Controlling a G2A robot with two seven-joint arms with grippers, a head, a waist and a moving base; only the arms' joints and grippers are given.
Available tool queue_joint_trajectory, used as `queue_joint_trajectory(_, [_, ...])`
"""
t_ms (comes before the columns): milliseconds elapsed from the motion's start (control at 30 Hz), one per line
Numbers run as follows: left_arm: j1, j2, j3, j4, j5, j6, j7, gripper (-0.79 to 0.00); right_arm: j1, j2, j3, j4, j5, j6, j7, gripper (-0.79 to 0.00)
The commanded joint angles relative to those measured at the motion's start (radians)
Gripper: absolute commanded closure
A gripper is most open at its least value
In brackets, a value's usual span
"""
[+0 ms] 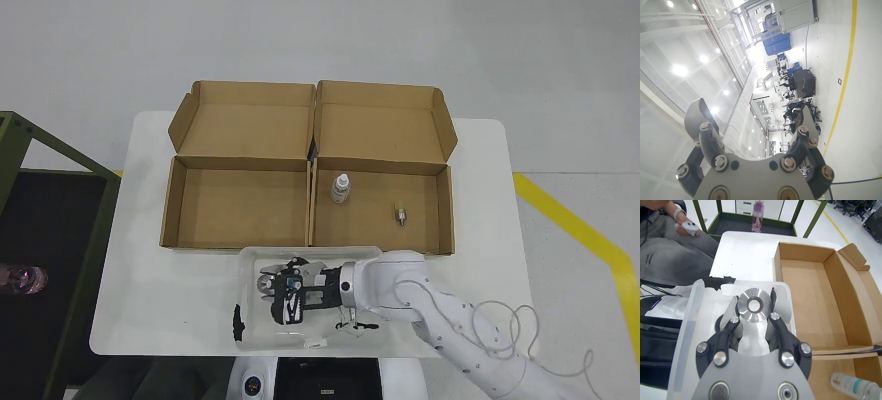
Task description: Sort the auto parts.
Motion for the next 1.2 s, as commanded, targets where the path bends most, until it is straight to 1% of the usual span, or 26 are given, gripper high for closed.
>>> queue_joint_trajectory(0, [0.000, 0.000, 0.000, 0.000, 0.000, 0.000, 0.000, -0.785, -0.007, 0.004, 0.020, -0.013, 0.011, -0.002, -0.016, 0.000])
queue_joint_trajectory(400, [0.000, 0.000, 0.000, 0.000, 0.000, 0.000, 0.000, -0.785, -0.042, 0.022, 0.137, -0.063, 0.090, -0.008, -0.096, 0.000])
queue_joint_trajectory(667, [0.000, 0.000, 0.000, 0.000, 0.000, 0.000, 0.000, -0.785, -0.042, 0.024, 0.184, -0.049, 0.164, 0.007, -0.126, 0.000])
queue_joint_trajectory(900, [0.000, 0.000, 0.000, 0.000, 0.000, 0.000, 0.000, -0.785, -0.017, 0.017, 0.200, -0.005, 0.240, 0.046, -0.156, 0.000])
queue_joint_trajectory(1167, [0.000, 0.000, 0.000, 0.000, 0.000, 0.000, 0.000, -0.785, 0.019, 0.005, 0.189, 0.046, 0.257, 0.087, -0.168, 0.000])
